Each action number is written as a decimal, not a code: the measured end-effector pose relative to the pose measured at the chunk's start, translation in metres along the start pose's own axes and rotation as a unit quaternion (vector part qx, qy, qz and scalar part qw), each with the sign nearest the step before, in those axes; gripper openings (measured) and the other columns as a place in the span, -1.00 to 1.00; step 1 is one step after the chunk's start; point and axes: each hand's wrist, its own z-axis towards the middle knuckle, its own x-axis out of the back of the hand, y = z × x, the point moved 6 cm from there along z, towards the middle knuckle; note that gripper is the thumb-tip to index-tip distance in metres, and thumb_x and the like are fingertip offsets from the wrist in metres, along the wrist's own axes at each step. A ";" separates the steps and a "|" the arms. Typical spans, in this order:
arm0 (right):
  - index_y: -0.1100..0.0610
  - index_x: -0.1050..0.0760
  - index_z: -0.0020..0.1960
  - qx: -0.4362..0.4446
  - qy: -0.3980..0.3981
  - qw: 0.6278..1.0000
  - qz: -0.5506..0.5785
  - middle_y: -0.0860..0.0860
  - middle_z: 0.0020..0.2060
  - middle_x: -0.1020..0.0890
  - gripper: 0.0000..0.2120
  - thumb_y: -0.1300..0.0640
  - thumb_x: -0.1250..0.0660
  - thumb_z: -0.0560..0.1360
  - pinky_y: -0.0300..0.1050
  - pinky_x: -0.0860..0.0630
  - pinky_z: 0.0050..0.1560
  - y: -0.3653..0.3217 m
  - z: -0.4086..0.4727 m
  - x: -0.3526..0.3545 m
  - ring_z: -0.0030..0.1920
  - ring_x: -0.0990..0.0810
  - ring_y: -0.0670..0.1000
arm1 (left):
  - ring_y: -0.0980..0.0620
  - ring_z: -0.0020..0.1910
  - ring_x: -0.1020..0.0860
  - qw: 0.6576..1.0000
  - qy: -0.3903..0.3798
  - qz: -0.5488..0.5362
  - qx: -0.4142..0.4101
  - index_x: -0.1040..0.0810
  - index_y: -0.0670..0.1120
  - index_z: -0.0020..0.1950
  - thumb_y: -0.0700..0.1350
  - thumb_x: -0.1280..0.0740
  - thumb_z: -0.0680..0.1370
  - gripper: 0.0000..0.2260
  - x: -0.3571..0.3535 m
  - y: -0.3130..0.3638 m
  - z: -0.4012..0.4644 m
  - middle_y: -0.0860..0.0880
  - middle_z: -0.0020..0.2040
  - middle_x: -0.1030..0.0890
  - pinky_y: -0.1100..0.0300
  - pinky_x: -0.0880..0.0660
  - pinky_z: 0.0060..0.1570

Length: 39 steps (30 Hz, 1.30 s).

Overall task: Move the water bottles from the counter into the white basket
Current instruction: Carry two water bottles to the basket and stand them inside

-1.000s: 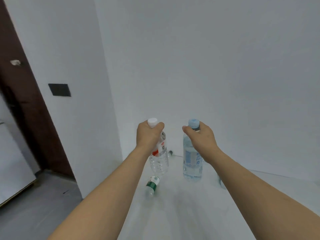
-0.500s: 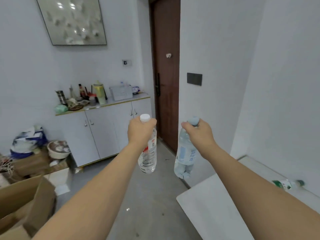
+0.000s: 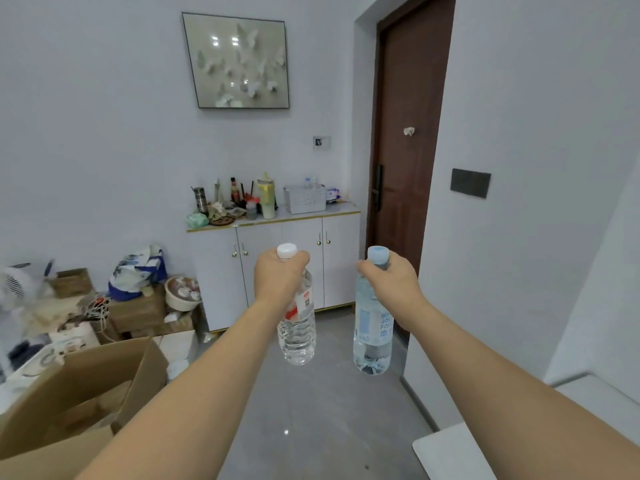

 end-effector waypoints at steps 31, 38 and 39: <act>0.13 -0.47 -0.17 0.018 -0.037 0.999 -0.010 -0.01 -0.32 -0.52 -0.83 0.04 -0.35 0.49 -0.09 -0.44 -0.17 0.014 0.141 -0.107 -0.25 -0.50 -0.02 | 0.04 -0.47 -0.33 1.000 0.013 -0.002 -0.010 -0.35 -0.04 -0.39 -0.17 -0.41 0.41 -0.73 0.009 -0.038 0.160 0.05 -0.50 -0.35 0.18 -0.31 -0.36; 0.20 -0.51 -0.13 0.005 -0.034 0.999 0.018 0.03 -0.29 -0.55 -0.80 0.05 -0.37 0.48 -0.06 -0.47 -0.14 0.041 0.230 -0.106 -0.23 -0.53 0.01 | 0.01 -0.43 -0.36 1.000 0.015 0.009 -0.006 -0.36 -0.06 -0.37 -0.18 -0.41 0.41 -0.75 -0.040 -0.044 0.227 0.01 -0.46 -0.37 0.14 -0.34 -0.33; 0.21 -0.51 -0.11 0.005 -0.034 0.999 0.018 0.03 -0.28 -0.55 -0.79 0.04 -0.38 0.47 -0.06 -0.47 -0.14 0.043 0.243 -0.106 -0.22 -0.52 0.01 | 0.01 -0.42 -0.36 1.000 0.016 0.012 -0.008 -0.37 -0.07 -0.36 -0.18 -0.41 0.41 -0.76 -0.046 -0.042 0.238 0.01 -0.45 -0.38 0.14 -0.33 -0.33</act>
